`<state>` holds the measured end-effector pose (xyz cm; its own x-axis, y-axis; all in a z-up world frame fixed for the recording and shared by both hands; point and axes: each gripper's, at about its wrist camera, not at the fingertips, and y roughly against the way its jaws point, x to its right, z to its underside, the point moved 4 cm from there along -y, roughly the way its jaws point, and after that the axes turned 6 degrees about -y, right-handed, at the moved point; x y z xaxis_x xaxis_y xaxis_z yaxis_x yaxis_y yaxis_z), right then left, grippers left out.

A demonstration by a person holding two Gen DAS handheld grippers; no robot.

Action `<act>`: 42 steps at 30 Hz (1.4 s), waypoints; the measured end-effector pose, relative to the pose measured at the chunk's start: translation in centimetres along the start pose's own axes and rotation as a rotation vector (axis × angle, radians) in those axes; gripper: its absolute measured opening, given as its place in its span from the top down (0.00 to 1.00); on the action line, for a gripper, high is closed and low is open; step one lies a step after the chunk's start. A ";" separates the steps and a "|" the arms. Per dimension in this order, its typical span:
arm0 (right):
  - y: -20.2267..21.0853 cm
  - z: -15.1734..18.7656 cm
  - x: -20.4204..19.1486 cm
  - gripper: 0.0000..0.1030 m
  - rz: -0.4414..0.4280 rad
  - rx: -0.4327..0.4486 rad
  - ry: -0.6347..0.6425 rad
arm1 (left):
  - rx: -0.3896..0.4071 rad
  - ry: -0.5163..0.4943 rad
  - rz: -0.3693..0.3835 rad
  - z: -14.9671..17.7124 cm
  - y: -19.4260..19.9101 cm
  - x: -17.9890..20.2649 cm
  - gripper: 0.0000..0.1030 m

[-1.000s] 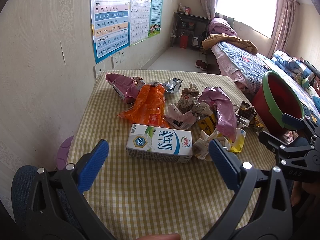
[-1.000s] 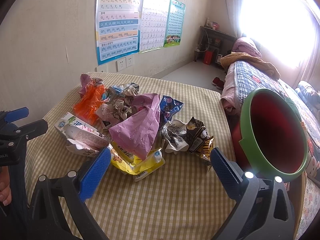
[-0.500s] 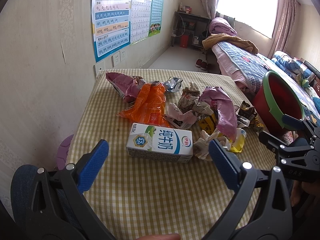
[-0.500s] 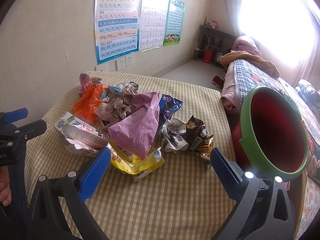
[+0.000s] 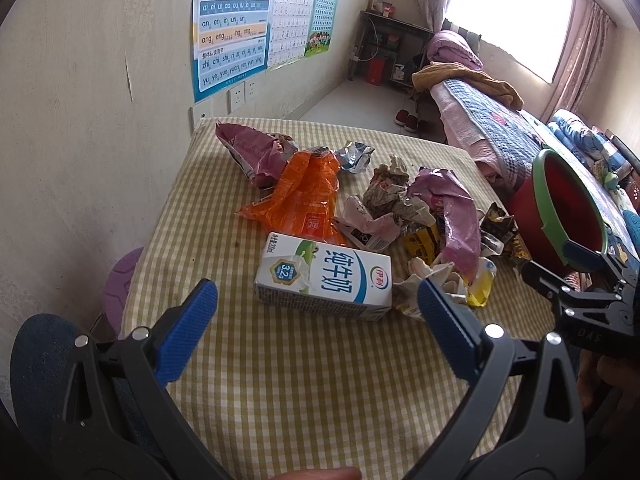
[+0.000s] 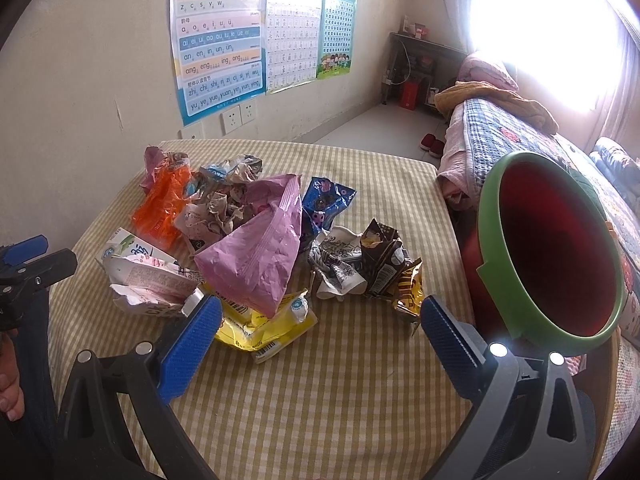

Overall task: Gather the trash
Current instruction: 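Grasp the crumpled white paper with the left tool while the right tool grasps the yellow snack bag, then carry the white paper and yellow bag with both tools over the green-rimmed bucket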

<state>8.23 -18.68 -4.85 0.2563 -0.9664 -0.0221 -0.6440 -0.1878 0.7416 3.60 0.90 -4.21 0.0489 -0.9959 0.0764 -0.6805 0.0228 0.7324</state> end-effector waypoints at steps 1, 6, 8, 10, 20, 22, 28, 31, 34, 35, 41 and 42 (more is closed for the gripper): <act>-0.3 0.1 -0.1 0.07 -0.005 -0.014 0.003 | -0.011 0.003 0.010 0.1 -0.2 0.0 0.05; -2.0 0.7 -0.3 0.07 -0.043 -0.089 -0.007 | -0.045 -0.006 0.134 0.2 -0.6 1.6 0.05; -2.8 0.8 -0.2 0.07 -0.068 -0.122 -0.028 | -0.054 -0.018 0.175 0.1 -0.8 2.6 0.06; -3.5 1.0 -0.1 0.07 -0.086 -0.150 -0.046 | -0.065 -0.026 0.202 -0.1 -1.2 3.4 0.10; -5.9 1.2 0.4 0.10 -0.181 -0.242 -0.148 | -0.162 0.033 0.301 -0.3 -4.1 5.0 0.38; -6.5 1.2 0.3 0.15 -0.214 -0.267 -0.174 | -0.171 0.045 0.315 -0.4 -4.5 5.1 0.45; -7.7 1.6 0.2 0.39 -0.274 -0.326 -0.222 | -0.188 0.034 0.348 -0.4 -5.1 5.8 0.60; -7.7 1.8 0.3 0.49 -0.283 -0.337 -0.236 | -0.185 0.020 0.345 -0.4 -5.1 6.1 0.62; -7.4 1.8 0.9 0.60 -0.295 -0.342 -0.270 | -0.179 0.035 0.342 -0.5 -5.0 5.6 0.64; -7.3 1.8 1.1 0.61 -0.300 -0.343 -0.278 | -0.177 0.039 0.343 -0.5 -4.9 5.5 0.65; -6.2 1.9 1.1 0.68 -0.277 -0.335 -0.253 | -0.159 0.020 0.336 -0.5 -4.1 5.7 0.68; -5.9 1.8 1.1 0.69 -0.268 -0.328 -0.240 | -0.153 0.015 0.334 -0.6 -3.8 5.7 0.68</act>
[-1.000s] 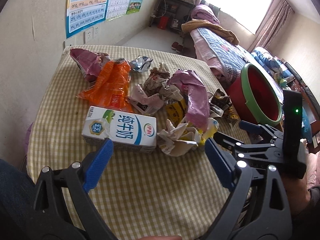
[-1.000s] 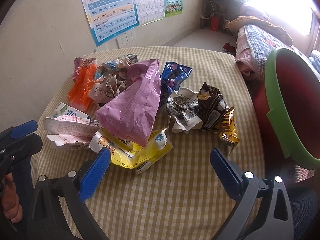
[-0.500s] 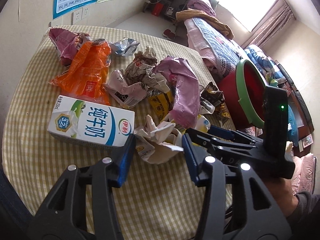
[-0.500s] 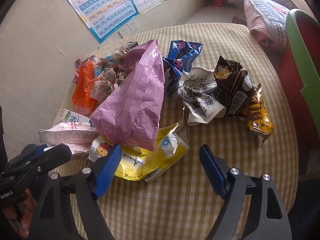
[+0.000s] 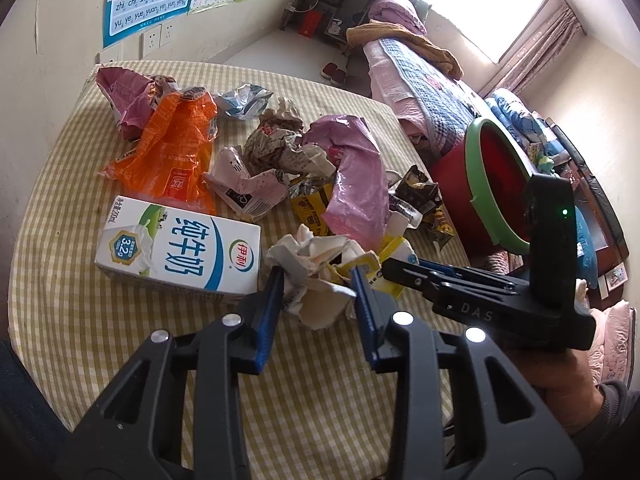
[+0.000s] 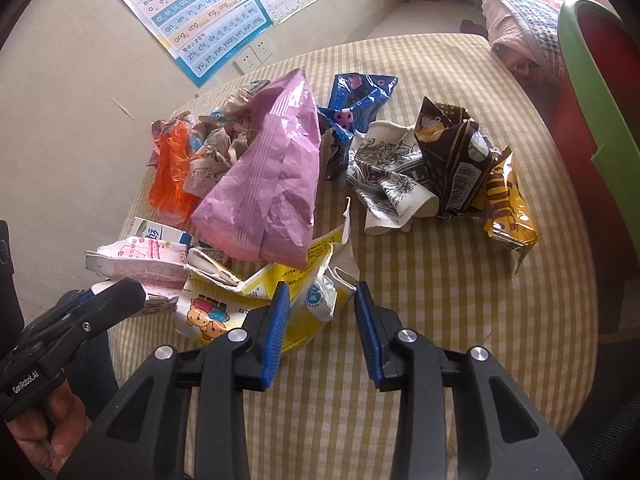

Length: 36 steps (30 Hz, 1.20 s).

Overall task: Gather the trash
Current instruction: 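Carry the white paper and yellow bag with both tools over the green-rimmed bucket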

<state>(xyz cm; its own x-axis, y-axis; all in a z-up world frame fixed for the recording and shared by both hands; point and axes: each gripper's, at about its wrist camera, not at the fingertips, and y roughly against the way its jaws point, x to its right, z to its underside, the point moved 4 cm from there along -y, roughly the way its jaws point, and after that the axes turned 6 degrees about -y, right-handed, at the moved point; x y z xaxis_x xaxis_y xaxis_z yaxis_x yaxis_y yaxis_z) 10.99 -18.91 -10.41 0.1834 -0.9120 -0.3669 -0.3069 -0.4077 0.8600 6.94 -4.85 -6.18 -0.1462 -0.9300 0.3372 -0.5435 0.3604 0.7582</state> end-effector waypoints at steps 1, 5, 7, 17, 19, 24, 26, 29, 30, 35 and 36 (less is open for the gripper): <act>0.2 -0.1 -0.2 0.70 0.010 0.007 0.010 | 0.006 -0.004 -0.003 0.0 0.3 0.1 0.68; 1.5 0.0 -0.6 0.74 0.040 0.038 0.046 | 0.028 -0.008 -0.006 -0.2 1.3 0.2 0.68; 1.9 0.2 -0.9 0.76 0.055 0.047 0.060 | 0.035 -0.013 -0.008 -0.3 1.6 0.3 0.68; 5.2 0.3 -0.8 0.81 0.090 0.126 0.089 | 0.072 -0.032 -0.005 -0.5 3.5 1.8 0.68; 5.7 0.4 -1.1 0.81 0.090 0.142 0.102 | 0.081 -0.036 -0.005 -0.6 3.9 2.0 0.68; 6.7 0.5 -1.8 0.81 0.081 0.174 0.120 | 0.100 -0.045 -0.012 -1.2 4.6 2.2 0.68; 6.8 0.3 -1.9 0.81 0.079 0.183 0.120 | 0.105 -0.049 -0.014 -1.5 4.8 2.3 0.68; 7.3 -0.1 -1.6 0.81 0.077 0.206 0.111 | 0.111 -0.057 -0.018 -2.1 4.9 2.6 0.68; 7.5 -0.2 -1.4 0.81 0.076 0.213 0.105 | 0.112 -0.060 -0.019 -2.3 4.9 2.8 0.68; 9.0 -1.5 0.2 0.81 0.076 0.274 0.057 | 0.126 -0.080 -0.013 -4.0 4.7 3.9 0.68; 9.3 -1.8 0.6 0.81 0.078 0.287 0.046 | 0.130 -0.086 -0.010 -4.4 4.6 4.3 0.68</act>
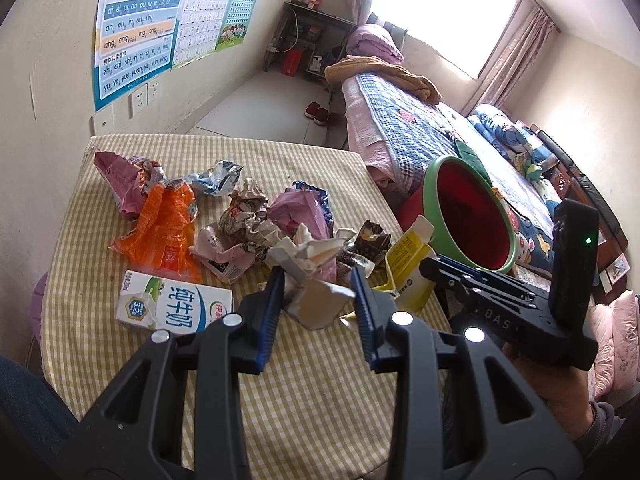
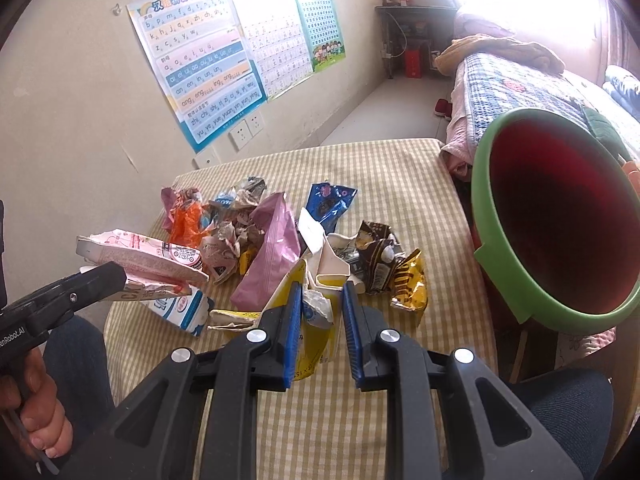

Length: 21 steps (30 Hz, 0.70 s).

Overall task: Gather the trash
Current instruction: 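Carry the white paper and yellow bag with both tools over the green-rimmed bucket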

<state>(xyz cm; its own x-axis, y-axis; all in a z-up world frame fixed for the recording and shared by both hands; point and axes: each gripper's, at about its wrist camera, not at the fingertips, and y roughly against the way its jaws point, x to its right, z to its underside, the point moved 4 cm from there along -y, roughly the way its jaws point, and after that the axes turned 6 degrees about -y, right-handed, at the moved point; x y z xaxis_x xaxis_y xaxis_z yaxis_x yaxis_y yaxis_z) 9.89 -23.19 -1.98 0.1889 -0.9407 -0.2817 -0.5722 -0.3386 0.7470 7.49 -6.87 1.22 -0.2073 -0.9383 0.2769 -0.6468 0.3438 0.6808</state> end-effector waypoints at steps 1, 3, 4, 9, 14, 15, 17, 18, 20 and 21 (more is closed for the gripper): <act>0.2 -0.3 0.5 0.81 0.003 0.012 -0.012 | 0.003 -0.006 0.005 -0.5 -0.2 0.4 0.68; 0.6 -0.9 1.5 0.81 0.009 0.034 -0.039 | 0.007 -0.020 0.013 -1.5 -0.9 1.2 0.68; 0.8 -1.2 2.2 0.81 0.014 0.046 -0.054 | 0.009 -0.027 0.018 -1.9 -1.2 1.7 0.68; 2.2 -2.6 5.4 0.80 0.046 0.108 -0.115 | 0.014 -0.076 0.054 -4.3 -3.2 4.8 0.68; 4.3 -4.1 9.4 0.80 0.098 0.174 -0.167 | 0.013 -0.131 0.097 -6.2 -5.4 8.7 0.68; 4.7 -4.4 10.2 0.80 0.109 0.186 -0.178 | 0.012 -0.141 0.107 -6.6 -5.9 9.5 0.68; 5.5 -4.8 11.9 0.80 0.133 0.210 -0.200 | 0.008 -0.160 0.129 -7.2 -6.8 11.0 0.68; 5.8 -5.0 12.7 0.80 0.144 0.221 -0.212 | 0.006 -0.170 0.140 -7.3 -7.3 11.7 0.68; 6.6 -5.4 14.4 0.80 0.163 0.241 -0.236 | 0.002 -0.192 0.161 -7.8 -8.2 13.4 0.68; 6.9 -5.6 15.2 0.80 0.173 0.250 -0.247 | -0.001 -0.203 0.173 -7.9 -8.7 14.2 0.68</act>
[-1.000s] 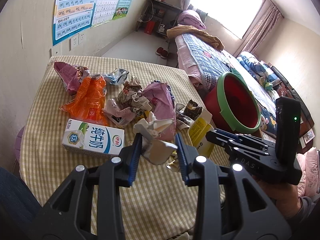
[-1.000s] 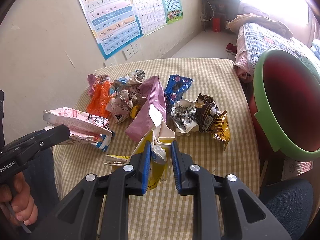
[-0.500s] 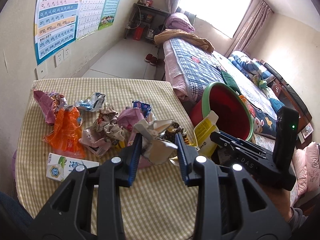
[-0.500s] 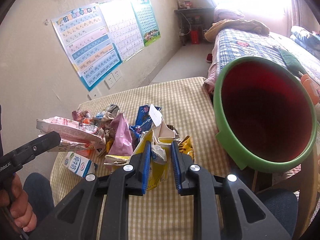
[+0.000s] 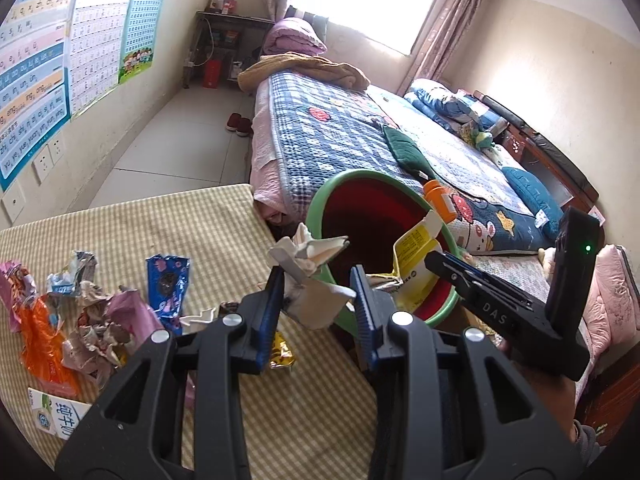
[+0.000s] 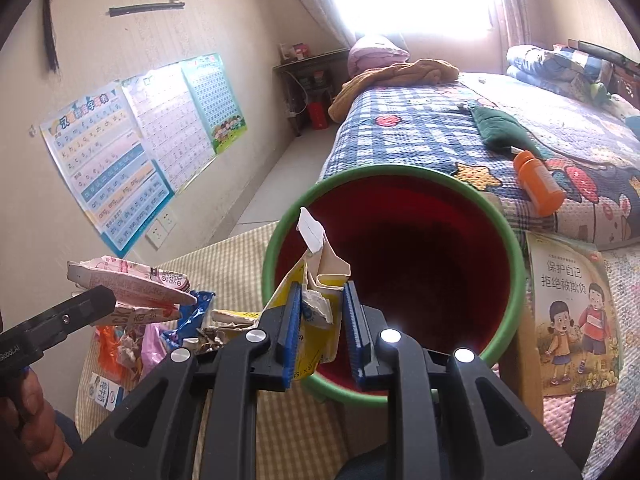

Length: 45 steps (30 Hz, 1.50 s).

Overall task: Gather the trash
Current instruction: 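Carry the white paper and yellow bag with both tools over the green-rimmed bucket, then open both tools to drop the paper and bag into the bucket, then move both open tools back over the trash on the table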

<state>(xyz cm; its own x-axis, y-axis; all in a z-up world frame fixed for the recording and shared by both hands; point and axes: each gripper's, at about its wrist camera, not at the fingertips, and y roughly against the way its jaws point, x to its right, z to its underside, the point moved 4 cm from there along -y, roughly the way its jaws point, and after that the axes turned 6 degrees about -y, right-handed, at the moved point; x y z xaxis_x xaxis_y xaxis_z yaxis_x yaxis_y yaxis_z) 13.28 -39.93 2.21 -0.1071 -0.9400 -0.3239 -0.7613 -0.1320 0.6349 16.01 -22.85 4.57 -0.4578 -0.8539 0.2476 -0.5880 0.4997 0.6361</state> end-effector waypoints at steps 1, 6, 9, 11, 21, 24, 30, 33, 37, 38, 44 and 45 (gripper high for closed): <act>0.1 -0.4 0.7 0.80 0.010 0.008 -0.009 | -0.004 -0.009 0.010 -0.2 -0.6 0.5 0.68; 0.2 -1.9 3.6 0.80 0.060 0.043 -0.016 | -0.019 -0.044 0.050 -1.3 -3.0 3.2 0.68; -0.1 -2.2 4.6 0.79 0.099 0.054 -0.001 | -0.034 -0.058 0.062 -1.6 -4.5 4.1 0.68; -0.5 -2.2 5.3 0.79 0.106 0.052 -0.003 | -0.048 -0.063 0.066 -1.7 -5.4 4.4 0.68; -1.5 -2.5 6.7 0.61 0.141 0.059 -0.014 | -0.057 -0.062 0.077 -2.3 -7.3 4.6 0.46; -1.2 -2.5 6.6 0.45 0.147 0.069 -0.007 | -0.035 -0.052 0.076 -2.4 -6.5 4.4 0.31; -0.6 -2.4 5.4 0.23 0.155 0.069 0.023 | 0.005 -0.008 0.041 -2.3 -4.7 3.2 0.09; -0.2 -2.1 4.4 0.11 0.151 0.068 0.044 | 0.012 0.003 0.011 -2.0 -3.6 2.1 0.05; 0.2 -1.5 2.3 0.07 0.125 0.047 0.075 | 0.009 0.025 -0.030 -1.0 -1.8 0.0 0.05; 0.4 -1.2 1.6 0.07 0.116 0.042 0.087 | 0.011 0.034 -0.041 -0.6 -1.3 -0.6 0.05; 0.4 0.9 -3.0 0.07 0.054 -0.005 0.145 | 0.013 0.100 -0.109 2.5 2.5 -4.2 0.05; 0.4 1.3 -3.8 0.07 0.043 -0.014 0.157 | 0.013 0.110 -0.120 3.0 3.2 -4.9 0.05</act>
<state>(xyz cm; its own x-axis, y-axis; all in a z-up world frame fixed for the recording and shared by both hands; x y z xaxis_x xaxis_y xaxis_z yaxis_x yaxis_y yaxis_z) 12.58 -36.04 2.75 -0.0371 -0.9823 -0.1836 -0.7493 -0.0942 0.6555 14.38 -16.66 3.22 -0.3087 -0.9178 0.2497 -0.6426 0.3948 0.6566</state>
